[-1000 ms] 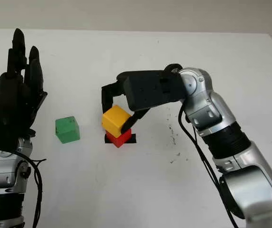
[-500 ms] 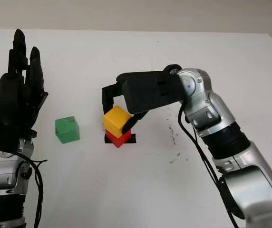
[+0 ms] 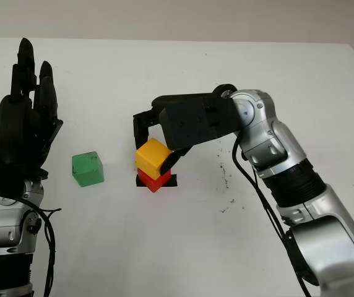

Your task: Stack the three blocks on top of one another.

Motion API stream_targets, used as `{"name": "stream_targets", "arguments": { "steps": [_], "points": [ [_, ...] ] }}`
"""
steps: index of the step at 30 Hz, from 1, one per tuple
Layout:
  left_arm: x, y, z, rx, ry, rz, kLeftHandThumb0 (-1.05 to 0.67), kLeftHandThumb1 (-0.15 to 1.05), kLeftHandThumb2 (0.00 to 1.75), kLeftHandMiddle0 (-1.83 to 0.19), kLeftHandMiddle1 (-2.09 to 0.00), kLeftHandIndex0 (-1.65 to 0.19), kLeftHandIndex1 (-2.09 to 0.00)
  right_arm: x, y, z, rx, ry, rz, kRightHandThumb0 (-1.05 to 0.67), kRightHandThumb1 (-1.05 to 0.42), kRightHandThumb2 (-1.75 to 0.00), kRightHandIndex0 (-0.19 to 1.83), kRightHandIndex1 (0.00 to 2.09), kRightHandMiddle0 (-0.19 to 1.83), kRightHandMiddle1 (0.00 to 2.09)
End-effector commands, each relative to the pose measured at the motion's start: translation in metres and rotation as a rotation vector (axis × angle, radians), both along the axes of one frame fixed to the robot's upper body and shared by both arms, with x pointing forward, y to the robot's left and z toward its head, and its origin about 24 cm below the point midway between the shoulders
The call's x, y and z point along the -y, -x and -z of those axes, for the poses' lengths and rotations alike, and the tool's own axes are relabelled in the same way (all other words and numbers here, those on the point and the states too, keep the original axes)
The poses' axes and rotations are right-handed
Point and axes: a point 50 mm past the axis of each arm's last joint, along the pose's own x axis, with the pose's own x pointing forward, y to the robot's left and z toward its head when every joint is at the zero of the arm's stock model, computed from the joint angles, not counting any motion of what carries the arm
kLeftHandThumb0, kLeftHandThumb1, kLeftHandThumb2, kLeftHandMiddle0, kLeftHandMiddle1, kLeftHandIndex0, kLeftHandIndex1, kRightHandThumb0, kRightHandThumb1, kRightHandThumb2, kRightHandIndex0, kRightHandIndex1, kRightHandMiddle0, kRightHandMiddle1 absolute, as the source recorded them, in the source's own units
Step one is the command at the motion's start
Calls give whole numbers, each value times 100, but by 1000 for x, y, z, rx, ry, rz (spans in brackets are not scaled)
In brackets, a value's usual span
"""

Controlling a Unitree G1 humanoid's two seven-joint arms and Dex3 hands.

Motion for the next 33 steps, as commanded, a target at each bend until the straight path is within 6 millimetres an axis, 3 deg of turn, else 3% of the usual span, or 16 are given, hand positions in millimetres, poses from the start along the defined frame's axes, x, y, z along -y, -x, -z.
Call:
{"name": "stream_targets", "arguments": {
  "steps": [1, 13, 21, 26, 33],
  "points": [
    [0, 3, 0, 5, -8, -3, -66, 105, 56, 7, -6, 13, -5, 1, 1, 1, 6, 2, -5, -41, -99, -6, 22, 6, 29, 158],
    [1, 4, 0, 7, -5, 2, -66, 105, 56, 5, -6, 11, -6, 1, 3, 5, 40, 21, -32, -42, -99, -5, 22, 6, 31, 156],
    [0, 4, 2, 9, -1, 5, -65, 105, 55, 5, -6, 11, -6, 3, 2, 9, 56, 22, -24, -44, -94, -5, 16, 3, 12, 119],
    [0, 4, 2, 4, -11, 2, -65, 105, 56, 6, -5, 12, -6, 3, 2, 9, 55, 19, -33, -46, -92, -5, 12, 3, 7, 98],
    [0, 4, 2, 5, -2, 7, -65, 105, 54, 6, -5, 11, -6, 4, 1, 9, 57, 20, -30, -50, -93, -5, 5, 4, 9, 54]
  ]
}}
